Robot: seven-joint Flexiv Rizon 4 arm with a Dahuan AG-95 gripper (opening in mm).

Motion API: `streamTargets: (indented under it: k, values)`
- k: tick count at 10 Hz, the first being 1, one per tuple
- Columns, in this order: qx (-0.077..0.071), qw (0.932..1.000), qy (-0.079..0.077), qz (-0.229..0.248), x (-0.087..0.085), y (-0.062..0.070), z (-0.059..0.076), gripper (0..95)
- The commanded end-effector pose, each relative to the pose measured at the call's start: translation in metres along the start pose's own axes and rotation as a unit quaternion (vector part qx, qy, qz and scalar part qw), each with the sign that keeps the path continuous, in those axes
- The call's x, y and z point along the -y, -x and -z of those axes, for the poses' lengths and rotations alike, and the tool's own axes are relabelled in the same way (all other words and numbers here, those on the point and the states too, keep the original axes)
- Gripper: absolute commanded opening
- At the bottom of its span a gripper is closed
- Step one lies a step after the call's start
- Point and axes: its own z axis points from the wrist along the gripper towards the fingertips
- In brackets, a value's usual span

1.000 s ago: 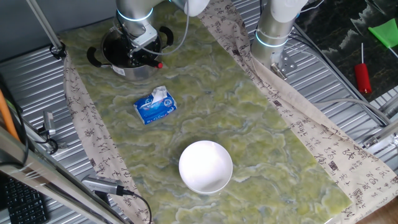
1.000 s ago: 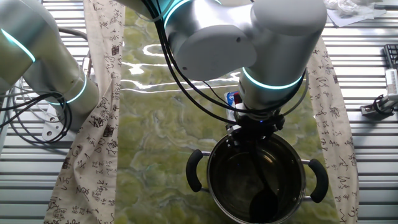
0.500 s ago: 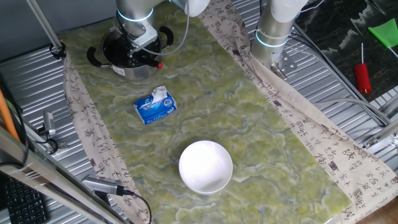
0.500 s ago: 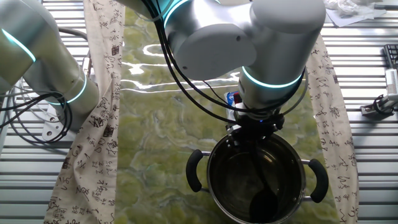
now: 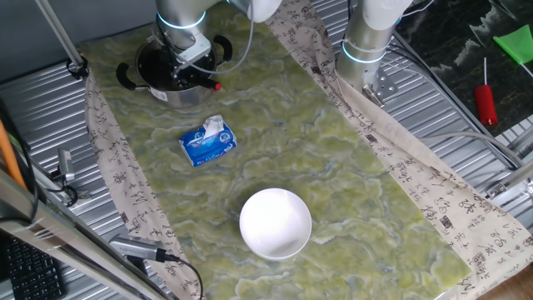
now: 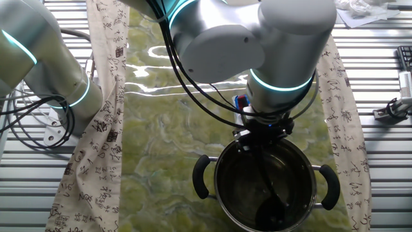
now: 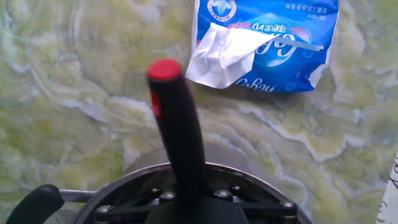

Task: Scoop water with a large spoon from one bowl to another

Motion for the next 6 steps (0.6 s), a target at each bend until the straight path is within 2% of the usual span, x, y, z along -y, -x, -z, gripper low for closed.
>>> streamTargets:
  k: [1, 6]
  values:
    - [0.0, 1.0, -0.002, -0.001, 0.0003, -0.0006, -0.0001, 0.0]
    - [0.007, 0.9998, -0.003, -0.019, 0.0005, -0.0006, 0.0023, 0.0]
